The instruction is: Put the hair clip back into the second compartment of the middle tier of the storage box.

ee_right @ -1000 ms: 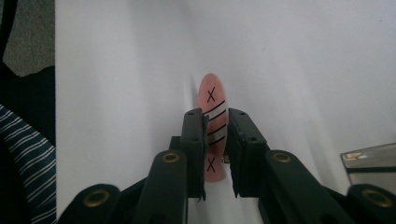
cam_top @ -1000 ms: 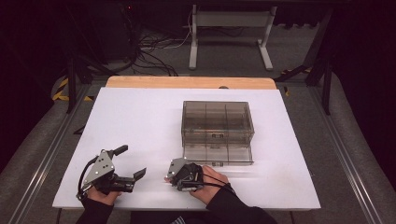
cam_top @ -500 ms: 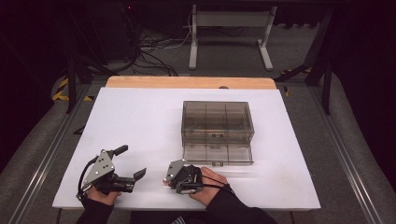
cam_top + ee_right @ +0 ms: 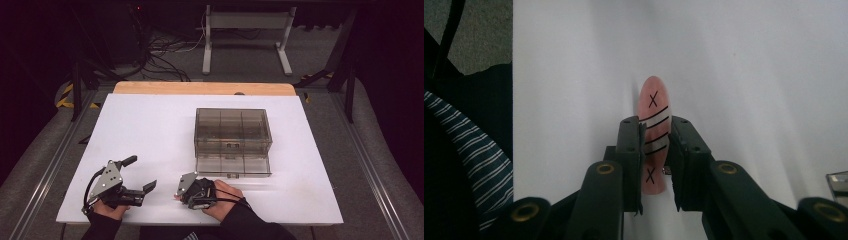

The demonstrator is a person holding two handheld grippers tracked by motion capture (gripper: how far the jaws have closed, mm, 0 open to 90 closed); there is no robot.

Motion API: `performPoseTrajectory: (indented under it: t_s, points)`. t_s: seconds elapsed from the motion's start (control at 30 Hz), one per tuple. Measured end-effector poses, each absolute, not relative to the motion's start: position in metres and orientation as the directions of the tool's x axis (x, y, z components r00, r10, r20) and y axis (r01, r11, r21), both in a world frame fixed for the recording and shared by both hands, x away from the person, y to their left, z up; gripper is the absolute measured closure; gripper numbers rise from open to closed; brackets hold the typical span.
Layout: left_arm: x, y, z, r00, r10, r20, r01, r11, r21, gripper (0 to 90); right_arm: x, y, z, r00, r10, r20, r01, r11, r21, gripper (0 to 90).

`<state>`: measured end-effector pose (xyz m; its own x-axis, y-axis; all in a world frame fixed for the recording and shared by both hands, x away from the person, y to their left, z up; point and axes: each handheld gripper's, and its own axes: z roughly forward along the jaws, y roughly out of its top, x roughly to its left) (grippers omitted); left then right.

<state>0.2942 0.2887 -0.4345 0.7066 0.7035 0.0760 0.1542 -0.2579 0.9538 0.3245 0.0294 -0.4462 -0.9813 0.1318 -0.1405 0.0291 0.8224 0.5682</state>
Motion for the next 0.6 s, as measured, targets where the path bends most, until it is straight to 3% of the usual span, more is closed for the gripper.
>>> performPoseTrajectory:
  t_s: [0.13,0.6]
  points:
    - [0.2943,0.2885,-0.4346,0.707,0.703,0.077,0.154,-0.259,0.953,2.1,0.3235,0.0273,-0.4415,-0.987,0.113,-0.113,0.027,0.815,0.578,83.7]
    - [0.2943,0.2886,-0.4346,0.707,0.703,0.077,0.155,-0.259,0.953,2.1,0.3221,0.0318,-0.4461,-0.987,0.109,-0.114,0.027,0.829,0.558,83.0]
